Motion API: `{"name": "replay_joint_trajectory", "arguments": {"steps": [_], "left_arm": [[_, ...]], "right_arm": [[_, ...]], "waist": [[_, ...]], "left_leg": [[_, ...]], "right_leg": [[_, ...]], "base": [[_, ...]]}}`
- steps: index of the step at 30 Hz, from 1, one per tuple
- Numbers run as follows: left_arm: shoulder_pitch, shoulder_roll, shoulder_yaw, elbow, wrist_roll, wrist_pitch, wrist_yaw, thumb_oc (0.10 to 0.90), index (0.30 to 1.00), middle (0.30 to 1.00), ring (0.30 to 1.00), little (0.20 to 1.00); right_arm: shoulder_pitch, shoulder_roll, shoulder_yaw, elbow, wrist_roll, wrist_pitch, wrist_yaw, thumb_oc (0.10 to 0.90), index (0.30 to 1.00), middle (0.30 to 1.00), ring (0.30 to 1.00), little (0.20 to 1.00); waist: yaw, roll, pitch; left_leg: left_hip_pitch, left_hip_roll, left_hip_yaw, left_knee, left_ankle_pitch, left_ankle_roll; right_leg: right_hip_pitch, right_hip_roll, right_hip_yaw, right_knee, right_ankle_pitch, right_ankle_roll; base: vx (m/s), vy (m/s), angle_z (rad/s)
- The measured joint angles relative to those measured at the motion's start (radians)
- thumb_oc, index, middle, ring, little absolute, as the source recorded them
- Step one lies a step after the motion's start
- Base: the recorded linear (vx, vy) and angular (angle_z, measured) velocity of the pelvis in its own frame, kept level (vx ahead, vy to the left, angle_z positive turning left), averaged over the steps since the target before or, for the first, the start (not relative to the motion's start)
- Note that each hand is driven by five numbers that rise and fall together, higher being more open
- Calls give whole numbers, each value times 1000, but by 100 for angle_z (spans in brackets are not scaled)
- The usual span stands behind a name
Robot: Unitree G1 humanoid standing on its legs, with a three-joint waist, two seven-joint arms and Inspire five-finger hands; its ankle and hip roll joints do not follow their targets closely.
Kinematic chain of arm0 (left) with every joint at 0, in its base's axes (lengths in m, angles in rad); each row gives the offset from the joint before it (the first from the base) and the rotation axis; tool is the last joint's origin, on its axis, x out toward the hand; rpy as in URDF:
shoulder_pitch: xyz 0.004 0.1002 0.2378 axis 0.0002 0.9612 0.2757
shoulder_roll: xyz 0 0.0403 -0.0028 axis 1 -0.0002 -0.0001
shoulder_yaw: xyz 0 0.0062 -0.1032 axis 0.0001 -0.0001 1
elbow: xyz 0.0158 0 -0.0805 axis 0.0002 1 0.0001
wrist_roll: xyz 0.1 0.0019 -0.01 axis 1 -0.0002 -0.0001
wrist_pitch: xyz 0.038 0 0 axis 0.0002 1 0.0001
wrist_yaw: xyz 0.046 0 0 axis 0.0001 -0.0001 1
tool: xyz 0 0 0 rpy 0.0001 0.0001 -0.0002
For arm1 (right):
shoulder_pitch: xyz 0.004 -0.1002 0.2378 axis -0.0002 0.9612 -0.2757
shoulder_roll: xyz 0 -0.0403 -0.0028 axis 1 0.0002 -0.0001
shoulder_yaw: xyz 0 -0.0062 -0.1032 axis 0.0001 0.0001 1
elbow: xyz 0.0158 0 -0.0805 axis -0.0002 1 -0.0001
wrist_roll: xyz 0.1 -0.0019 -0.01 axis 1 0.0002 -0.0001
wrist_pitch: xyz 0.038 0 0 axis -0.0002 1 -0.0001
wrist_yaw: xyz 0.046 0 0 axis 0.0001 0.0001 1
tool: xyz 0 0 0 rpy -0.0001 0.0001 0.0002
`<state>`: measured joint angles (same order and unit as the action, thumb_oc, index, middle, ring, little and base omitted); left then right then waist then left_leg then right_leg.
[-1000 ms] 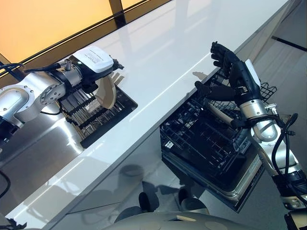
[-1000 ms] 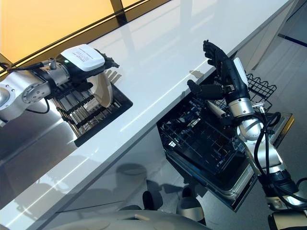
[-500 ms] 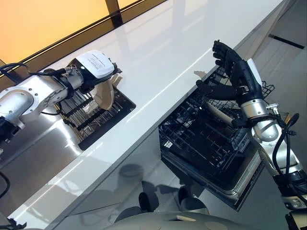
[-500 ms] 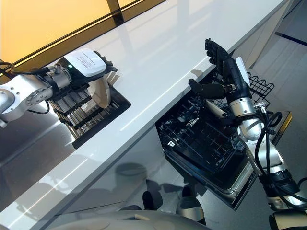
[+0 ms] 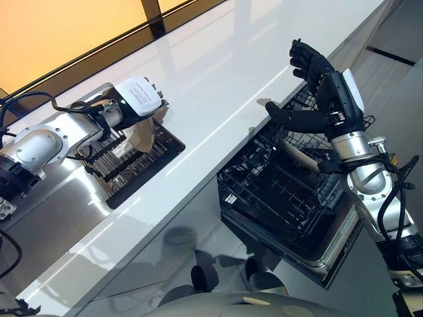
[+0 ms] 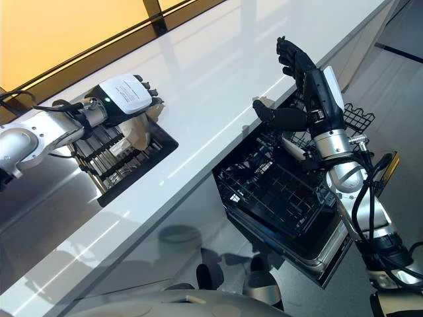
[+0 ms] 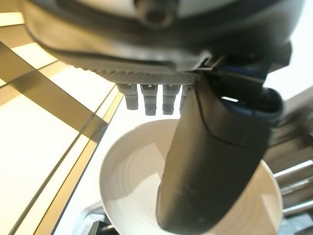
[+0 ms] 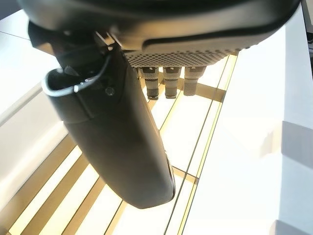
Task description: Pick up plates and place into dishwasher.
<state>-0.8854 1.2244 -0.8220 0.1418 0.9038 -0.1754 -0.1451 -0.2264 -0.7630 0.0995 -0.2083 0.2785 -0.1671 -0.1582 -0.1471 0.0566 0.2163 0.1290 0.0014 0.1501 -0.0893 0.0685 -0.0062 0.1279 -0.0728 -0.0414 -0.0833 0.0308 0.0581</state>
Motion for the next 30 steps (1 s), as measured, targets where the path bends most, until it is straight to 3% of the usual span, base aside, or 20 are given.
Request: {"name": "replay_joint_trajectory", "arguments": {"steps": [1, 2, 4, 15, 23, 30], "left_arm": [[0, -5, -3, 2, 0, 0, -8, 449, 599, 599, 599, 549], [0, -13, -3, 2, 1, 5, -15, 372, 533, 533, 533, 472], [0, -26, -3, 4, 4, 21, -21, 100, 300, 300, 300, 200], [1, -72, -4, 61, 81, 22, -53, 100, 300, 300, 300, 200], [4, -72, -4, 71, 85, 17, -27, 100, 300, 300, 300, 200], [28, -64, 17, 69, 70, 17, 65, 100, 300, 300, 300, 200]], "right_arm": [[-5, 0, 0, 0, 4, 0, -4, 800, 900, 900, 900, 900], [-12, 0, 0, 0, 14, 0, -6, 800, 900, 900, 900, 900], [-25, 0, 0, -1, 17, -2, -6, 800, 900, 900, 900, 900], [-27, 0, 0, -14, 16, -11, -5, 800, 900, 900, 900, 900], [-30, 0, 0, -14, 17, -11, -5, 800, 900, 900, 900, 900], [-88, -3, 0, -14, 59, -21, -7, 800, 900, 900, 900, 900]], "waist": [[1, 0, 0], [2, 0, 0], [2, -2, -3], [-16, -10, -27], [14, -10, -27], [40, -10, -27]], "left_leg": [[0, 0, 3, 0, 0, 0], [1, 0, 5, 0, 0, 0], [3, 0, 8, 0, -1, 1], [9, 1, 19, 0, -4, 1], [8, 1, 13, 0, -4, 1], [3, 1, -7, 0, -3, 0]], "right_leg": [[-1, 0, 2, 0, 1, 0], [-1, 0, 2, 0, 2, 0], [0, 0, 3, 0, 2, 1], [-1, 1, 12, 0, 5, 1], [2, 1, 6, -2, 5, 1], [8, 0, -13, -6, 5, 1]], "base": [[35, -16, -6], [38, -13, -6], [16, -5, -2], [9, -5, -2], [-11, -14, 2], [-42, -31, 6]]}}
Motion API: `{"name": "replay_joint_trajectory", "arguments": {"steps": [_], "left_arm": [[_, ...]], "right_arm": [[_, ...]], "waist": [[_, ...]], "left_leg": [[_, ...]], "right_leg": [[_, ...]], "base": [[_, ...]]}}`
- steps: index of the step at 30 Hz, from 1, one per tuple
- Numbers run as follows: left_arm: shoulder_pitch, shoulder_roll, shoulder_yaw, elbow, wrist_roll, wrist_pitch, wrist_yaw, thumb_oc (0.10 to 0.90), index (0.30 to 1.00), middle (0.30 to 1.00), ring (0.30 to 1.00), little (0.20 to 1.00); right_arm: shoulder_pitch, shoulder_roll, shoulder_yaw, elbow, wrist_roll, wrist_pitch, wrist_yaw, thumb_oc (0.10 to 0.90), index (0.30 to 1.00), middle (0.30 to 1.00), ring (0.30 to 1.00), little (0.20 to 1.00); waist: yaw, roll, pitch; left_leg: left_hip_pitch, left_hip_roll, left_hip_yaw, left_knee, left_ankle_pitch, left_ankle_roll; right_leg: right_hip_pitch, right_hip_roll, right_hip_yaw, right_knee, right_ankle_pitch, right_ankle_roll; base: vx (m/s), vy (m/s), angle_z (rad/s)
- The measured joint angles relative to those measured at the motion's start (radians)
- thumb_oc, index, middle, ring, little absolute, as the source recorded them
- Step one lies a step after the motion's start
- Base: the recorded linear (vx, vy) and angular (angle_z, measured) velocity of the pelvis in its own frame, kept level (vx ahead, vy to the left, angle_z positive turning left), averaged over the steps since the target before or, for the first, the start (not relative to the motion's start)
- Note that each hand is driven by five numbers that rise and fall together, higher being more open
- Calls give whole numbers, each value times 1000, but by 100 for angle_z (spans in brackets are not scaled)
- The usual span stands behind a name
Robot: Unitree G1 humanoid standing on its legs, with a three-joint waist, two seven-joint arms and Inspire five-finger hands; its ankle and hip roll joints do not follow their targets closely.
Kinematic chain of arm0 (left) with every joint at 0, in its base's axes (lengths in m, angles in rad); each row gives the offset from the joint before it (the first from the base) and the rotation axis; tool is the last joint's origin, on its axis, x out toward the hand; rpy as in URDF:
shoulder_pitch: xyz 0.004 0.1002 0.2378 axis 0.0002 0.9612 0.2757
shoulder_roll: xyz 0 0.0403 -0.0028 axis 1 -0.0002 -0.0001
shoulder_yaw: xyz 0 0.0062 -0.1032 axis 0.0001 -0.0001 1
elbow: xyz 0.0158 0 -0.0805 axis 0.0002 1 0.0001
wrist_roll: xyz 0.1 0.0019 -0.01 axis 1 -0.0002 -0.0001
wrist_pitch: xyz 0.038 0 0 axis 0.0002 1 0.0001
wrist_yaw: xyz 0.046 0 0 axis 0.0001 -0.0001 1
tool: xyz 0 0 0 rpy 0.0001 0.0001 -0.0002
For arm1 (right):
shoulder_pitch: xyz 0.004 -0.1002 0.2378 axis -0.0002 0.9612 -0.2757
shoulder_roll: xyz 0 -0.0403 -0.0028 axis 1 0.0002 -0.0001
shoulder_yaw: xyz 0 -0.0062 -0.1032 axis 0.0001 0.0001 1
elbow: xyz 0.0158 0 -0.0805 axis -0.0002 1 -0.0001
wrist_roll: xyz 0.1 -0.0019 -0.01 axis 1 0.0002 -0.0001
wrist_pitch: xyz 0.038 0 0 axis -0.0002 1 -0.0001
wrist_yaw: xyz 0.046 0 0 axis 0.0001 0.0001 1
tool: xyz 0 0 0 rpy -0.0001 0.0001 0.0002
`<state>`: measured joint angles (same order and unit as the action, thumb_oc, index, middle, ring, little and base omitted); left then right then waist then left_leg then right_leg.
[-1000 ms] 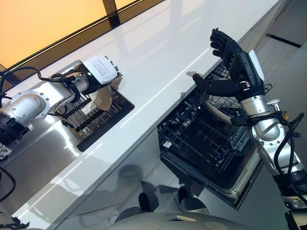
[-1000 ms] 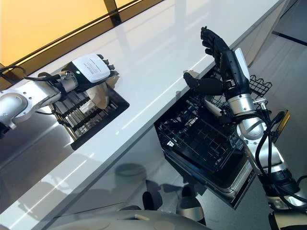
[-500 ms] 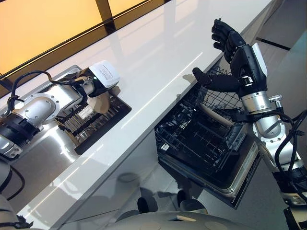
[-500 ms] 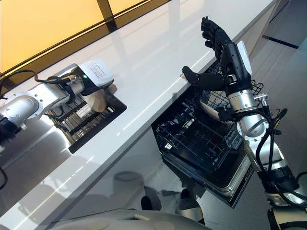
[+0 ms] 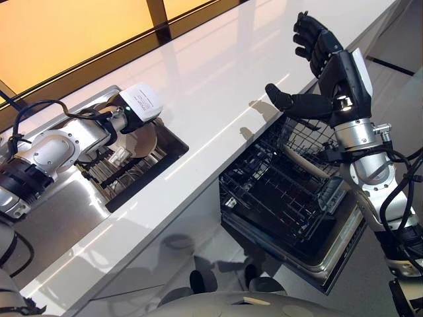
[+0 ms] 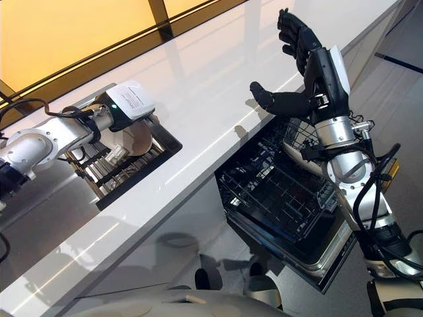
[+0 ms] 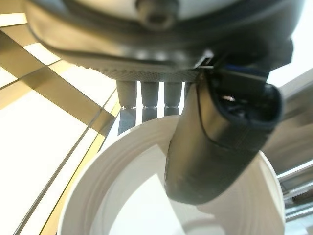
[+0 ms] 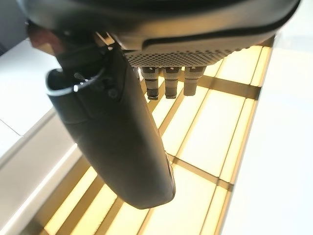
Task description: Pick up plates and place into dishwasher.
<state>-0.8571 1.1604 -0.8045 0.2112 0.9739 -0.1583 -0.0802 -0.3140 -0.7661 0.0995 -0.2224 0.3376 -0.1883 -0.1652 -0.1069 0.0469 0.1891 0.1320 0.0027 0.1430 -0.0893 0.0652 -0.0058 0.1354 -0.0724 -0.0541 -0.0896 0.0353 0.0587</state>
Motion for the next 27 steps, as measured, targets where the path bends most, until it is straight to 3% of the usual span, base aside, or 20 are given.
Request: {"name": "replay_joint_trajectory", "arguments": {"steps": [6, 10, 17, 21, 23, 27], "left_arm": [[156, 36, 194, -42, -139, 3, 148, 100, 300, 300, 300, 200], [328, 38, 399, -78, -225, 2, 259, 100, 300, 300, 300, 200], [538, 68, 650, -132, -234, 4, 376, 100, 300, 300, 300, 200], [590, 78, 794, -138, -286, 52, 493, 100, 300, 300, 300, 200], [609, 77, 855, -150, -347, 71, 554, 100, 300, 300, 300, 200], [621, 33, 933, -223, -477, 67, 654, 100, 300, 300, 300, 200]], "right_arm": [[-6, -10, 0, 0, 11, -23, -7, 800, 900, 900, 900, 900], [-7, -10, -22, 0, 25, -40, -4, 800, 900, 900, 900, 900], [-11, -10, -60, 0, 36, -50, 2, 800, 900, 900, 900, 900], [-11, -9, -60, 0, 46, -52, 21, 800, 900, 900, 900, 900], [-11, -7, -61, 0, 84, -40, 70, 800, 900, 900, 900, 900], [-11, 12, -35, -1, 156, 60, 192, 800, 900, 900, 900, 900]], "waist": [[38, 0, 0], [81, 0, 0], [140, -10, 0], [158, -13, 0], [158, -15, 0], [166, -20, -3]], "left_leg": [[-2, 0, -25, 0, 1, 0], [-8, -1, -49, 0, 4, -1], [-26, -5, -95, 0, 19, -1], [-33, -6, -112, 0, 27, -2], [-35, -6, -120, 0, 29, -2], [-38, -6, -134, 0, 36, -4]], "right_leg": [[8, -1, -52, -1, -1, 0], [12, -1, -87, -1, -1, 0], [17, -3, -124, -1, -7, -1], [23, -3, -132, -1, -9, 0], [27, -3, -134, -2, -11, -1], [31, -2, -148, -1, -12, -3]], "base": [[-31, -36, 10], [-17, -27, 17], [-22, -18, 19], [-27, -15, 18], [-30, -19, 20], [-26, -26, 11]]}}
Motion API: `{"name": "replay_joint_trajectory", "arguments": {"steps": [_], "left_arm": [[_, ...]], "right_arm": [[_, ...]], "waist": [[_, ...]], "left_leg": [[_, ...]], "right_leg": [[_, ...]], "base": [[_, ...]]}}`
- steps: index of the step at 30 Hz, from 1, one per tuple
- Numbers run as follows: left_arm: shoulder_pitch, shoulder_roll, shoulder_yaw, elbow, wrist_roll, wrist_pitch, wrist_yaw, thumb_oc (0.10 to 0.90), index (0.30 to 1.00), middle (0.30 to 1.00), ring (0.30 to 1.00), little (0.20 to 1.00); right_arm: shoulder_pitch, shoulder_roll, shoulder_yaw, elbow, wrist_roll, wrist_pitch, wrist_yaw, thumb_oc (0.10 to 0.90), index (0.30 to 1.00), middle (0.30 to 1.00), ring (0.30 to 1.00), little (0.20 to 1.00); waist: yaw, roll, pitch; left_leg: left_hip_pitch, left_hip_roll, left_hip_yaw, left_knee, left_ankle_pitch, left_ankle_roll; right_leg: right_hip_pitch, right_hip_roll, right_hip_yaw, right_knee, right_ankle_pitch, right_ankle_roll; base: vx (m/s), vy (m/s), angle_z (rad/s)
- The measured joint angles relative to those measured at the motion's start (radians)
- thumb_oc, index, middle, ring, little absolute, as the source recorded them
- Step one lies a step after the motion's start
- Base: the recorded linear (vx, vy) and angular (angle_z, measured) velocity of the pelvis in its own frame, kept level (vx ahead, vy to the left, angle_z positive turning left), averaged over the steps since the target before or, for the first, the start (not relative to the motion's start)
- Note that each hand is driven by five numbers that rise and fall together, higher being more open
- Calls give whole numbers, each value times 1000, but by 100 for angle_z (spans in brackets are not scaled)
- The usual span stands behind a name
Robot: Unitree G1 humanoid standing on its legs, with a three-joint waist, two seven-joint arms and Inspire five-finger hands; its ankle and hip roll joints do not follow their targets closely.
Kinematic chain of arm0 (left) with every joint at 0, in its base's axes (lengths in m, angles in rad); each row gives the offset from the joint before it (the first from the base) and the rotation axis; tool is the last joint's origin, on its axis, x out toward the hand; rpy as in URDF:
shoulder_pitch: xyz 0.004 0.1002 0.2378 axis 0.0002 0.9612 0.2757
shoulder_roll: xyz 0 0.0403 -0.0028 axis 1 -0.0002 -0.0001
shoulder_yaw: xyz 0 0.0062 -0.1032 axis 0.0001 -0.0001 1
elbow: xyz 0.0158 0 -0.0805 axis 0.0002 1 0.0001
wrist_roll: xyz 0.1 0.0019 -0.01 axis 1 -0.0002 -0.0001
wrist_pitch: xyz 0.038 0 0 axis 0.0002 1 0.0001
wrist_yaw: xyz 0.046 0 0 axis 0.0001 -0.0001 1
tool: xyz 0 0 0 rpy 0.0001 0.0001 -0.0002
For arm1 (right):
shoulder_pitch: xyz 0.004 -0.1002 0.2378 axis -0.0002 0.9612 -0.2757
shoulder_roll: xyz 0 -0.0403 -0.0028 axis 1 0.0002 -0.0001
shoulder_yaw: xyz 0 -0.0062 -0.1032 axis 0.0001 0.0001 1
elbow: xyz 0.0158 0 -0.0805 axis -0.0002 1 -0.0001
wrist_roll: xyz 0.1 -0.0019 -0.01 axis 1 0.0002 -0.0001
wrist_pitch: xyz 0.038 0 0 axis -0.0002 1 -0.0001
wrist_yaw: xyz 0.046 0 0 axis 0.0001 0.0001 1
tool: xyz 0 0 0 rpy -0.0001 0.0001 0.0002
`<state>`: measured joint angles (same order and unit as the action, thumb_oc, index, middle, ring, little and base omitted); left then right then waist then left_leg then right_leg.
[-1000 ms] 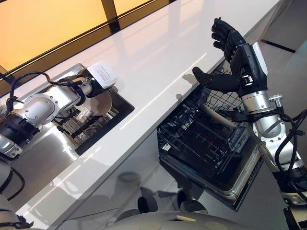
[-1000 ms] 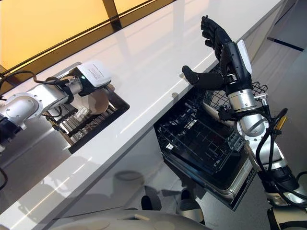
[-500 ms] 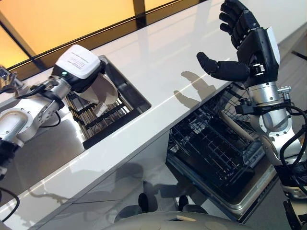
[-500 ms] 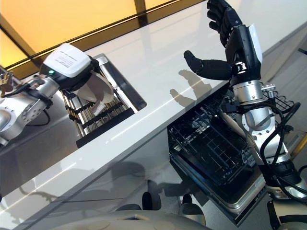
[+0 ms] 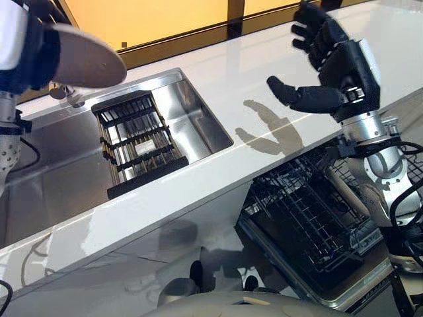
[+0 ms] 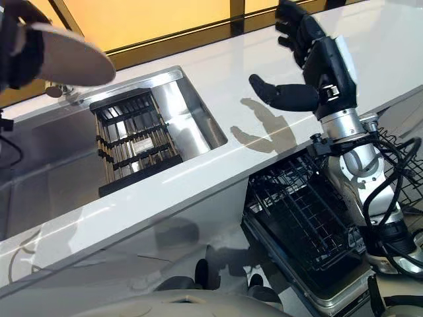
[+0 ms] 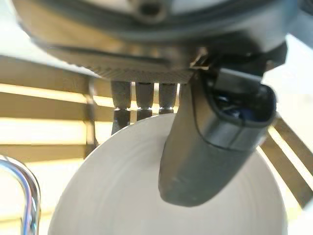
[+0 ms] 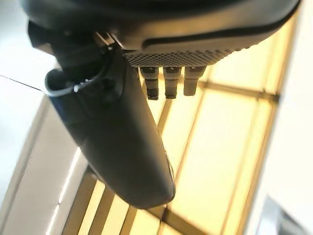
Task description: Pick up plates and place into dishwasher.
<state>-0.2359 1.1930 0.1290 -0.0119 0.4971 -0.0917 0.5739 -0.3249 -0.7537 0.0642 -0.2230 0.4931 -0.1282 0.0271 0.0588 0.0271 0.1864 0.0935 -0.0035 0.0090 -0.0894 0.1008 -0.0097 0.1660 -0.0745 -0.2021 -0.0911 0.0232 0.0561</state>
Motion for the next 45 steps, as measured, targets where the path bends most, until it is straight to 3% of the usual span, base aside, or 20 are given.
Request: {"name": "replay_joint_trajectory", "arguments": {"steps": [5, 12, 22, 31, 35, 45], "left_arm": [[0, -97, -12, -99, -5, -50, 10, 100, 300, 300, 300, 200], [-29, -146, -74, -123, -5, -71, 5, 100, 300, 300, 300, 200], [-78, -292, -217, -133, -5, -116, -64, 100, 300, 300, 300, 200], [-100, -331, -278, -132, -5, -130, -90, 100, 300, 300, 300, 200], [-145, -351, -317, -132, -5, -133, -93, 100, 300, 300, 300, 200], [-160, -358, -331, -137, 13, -153, -101, 100, 300, 300, 300, 200]], "right_arm": [[-3, 48, 90, 0, -2, 55, 48, 800, 900, 900, 900, 900], [-43, 134, 160, 0, -2, 102, 66, 800, 900, 900, 900, 900], [-118, 234, 233, 0, -1, 104, 34, 800, 900, 900, 900, 900], [-120, 272, 269, 1, 105, 130, 17, 800, 900, 900, 900, 900], [-121, 307, 271, 1, 106, 134, -3, 800, 900, 900, 900, 900], [-122, 306, 285, 5, 106, 173, -37, 800, 900, 900, 900, 900]], "waist": [[8, -7, -4], [7, -9, -6], [9, -9, -6], [4, -9, -6], [8, -9, -6], [4, -9, -6]], "left_leg": [[-3, 0, -12, 0, 5, -1], [-3, 0, -18, 0, 11, -1], [0, -2, -27, 0, 15, -1], [0, -1, -32, 0, 19, -1], [0, -1, -32, 0, 20, -1], [0, -1, -32, 0, 20, -1]], "right_leg": [[2, 1, -3, 0, 0, 0], [5, 2, -6, 0, 0, 0], [13, 2, -8, 0, 0, 0], [15, 3, -9, 0, 0, 0], [16, 2, -8, 0, 0, 0], [16, 3, -7, 0, 0, 0]], "base": [[-17, -19, 6], [-5, -3, 1], [-4, -3, 3], [0, 0, 0], [1, 0, 1], [0, 0, 0]]}}
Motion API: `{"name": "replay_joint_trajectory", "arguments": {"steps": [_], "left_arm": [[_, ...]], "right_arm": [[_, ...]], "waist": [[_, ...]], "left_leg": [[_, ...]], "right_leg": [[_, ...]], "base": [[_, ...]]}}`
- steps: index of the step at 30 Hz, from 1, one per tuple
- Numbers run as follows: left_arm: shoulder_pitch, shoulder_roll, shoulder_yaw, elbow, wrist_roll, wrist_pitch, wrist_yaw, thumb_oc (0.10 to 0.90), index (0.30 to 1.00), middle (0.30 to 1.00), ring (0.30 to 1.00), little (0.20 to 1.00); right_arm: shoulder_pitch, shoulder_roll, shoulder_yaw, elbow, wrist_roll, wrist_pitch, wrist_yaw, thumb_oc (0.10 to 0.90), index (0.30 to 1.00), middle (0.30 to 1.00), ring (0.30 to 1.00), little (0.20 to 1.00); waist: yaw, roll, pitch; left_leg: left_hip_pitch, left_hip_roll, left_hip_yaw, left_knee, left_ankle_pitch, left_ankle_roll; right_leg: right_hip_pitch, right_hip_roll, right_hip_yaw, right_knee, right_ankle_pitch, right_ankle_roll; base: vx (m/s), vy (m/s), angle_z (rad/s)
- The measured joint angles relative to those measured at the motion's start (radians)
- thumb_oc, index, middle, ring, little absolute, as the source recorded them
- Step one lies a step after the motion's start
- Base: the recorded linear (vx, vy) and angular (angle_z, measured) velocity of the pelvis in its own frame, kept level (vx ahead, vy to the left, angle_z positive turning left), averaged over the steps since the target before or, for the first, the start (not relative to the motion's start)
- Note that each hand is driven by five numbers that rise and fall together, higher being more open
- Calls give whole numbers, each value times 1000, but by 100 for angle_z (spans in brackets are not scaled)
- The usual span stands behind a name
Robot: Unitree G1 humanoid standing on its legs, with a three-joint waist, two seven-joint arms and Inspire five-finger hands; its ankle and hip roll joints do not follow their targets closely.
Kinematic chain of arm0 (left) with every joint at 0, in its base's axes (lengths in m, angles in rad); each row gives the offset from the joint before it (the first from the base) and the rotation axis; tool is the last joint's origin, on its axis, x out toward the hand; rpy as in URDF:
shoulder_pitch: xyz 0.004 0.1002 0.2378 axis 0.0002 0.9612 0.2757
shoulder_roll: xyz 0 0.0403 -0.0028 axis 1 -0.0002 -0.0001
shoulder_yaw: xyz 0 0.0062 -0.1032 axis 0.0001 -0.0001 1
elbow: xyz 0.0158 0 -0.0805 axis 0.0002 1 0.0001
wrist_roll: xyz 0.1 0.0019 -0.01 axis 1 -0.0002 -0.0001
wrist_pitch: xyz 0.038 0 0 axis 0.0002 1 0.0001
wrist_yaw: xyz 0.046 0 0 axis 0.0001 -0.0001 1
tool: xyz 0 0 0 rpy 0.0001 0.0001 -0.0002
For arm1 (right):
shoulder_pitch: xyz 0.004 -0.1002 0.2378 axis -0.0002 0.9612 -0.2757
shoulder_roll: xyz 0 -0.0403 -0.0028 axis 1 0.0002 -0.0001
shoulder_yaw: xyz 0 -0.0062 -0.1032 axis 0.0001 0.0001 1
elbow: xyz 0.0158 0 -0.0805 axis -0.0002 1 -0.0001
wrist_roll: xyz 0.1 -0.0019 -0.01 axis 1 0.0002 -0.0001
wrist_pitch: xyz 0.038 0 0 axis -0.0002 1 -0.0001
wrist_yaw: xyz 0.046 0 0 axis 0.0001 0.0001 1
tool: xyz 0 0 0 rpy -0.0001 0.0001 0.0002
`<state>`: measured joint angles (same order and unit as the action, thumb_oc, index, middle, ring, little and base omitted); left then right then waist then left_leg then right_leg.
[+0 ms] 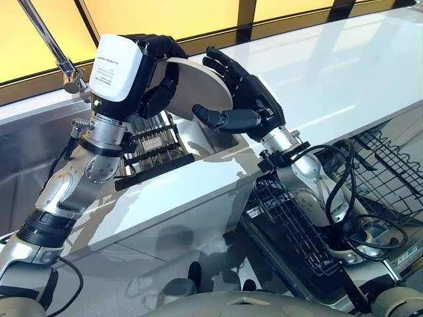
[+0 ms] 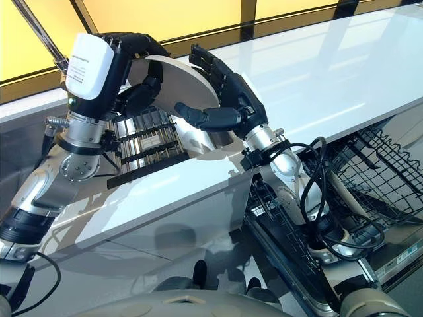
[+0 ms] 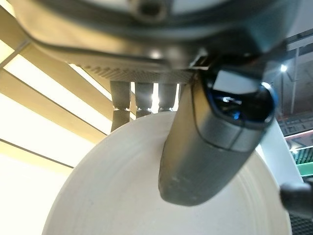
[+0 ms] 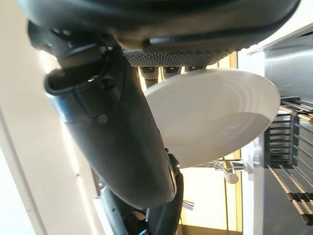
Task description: Pick up plates and place into dishwasher.
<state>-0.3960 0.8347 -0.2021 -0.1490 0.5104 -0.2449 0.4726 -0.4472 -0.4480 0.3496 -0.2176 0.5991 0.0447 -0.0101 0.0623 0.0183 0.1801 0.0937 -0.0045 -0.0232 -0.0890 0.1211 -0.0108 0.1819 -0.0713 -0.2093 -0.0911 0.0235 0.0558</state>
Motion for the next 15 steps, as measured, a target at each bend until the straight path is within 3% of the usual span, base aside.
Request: {"name": "replay_joint_trajectory", "arguments": {"steps": [1, 2, 3, 15], "left_arm": [[0, 0, 0, 0, 0, 0, -1, 100, 300, 300, 300, 200], [0, 0, -1, -1, 0, 0, -4, 100, 300, 300, 300, 200], [-1, 0, -2, -1, 0, 0, -6, 100, 300, 300, 300, 200], [-8, -6, -50, -40, -4, -1, -49, 100, 300, 300, 300, 200]], "right_arm": [[0, 0, 3, 0, 0, 0, -4, 660, 780, 780, 780, 760], [0, 1, 4, 1, 0, 0, -10, 147, 340, 340, 340, 247], [0, 2, 5, 1, -1, 0, -15, 100, 300, 300, 300, 200], [0, 3, 10, 30, -22, 1, -79, 100, 300, 300, 300, 200]], "waist": [[0, 0, 0], [0, 0, 0], [0, 0, 0], [-6, 0, 0]], "left_leg": [[0, 0, 0, 0, 0, 0], [0, 0, 0, 0, 0, 0], [0, 0, 0, 0, 0, 0], [0, 0, 0, 0, 0, 0]], "right_leg": [[0, 0, 0, 0, 0, 0], [0, 0, 0, 0, 0, 0], [0, 0, 0, 0, 0, 0], [0, 0, 0, 0, 0, 0]], "base": [[0, 0, 0], [0, 0, 0], [0, 0, 0], [0, 0, 0]]}}
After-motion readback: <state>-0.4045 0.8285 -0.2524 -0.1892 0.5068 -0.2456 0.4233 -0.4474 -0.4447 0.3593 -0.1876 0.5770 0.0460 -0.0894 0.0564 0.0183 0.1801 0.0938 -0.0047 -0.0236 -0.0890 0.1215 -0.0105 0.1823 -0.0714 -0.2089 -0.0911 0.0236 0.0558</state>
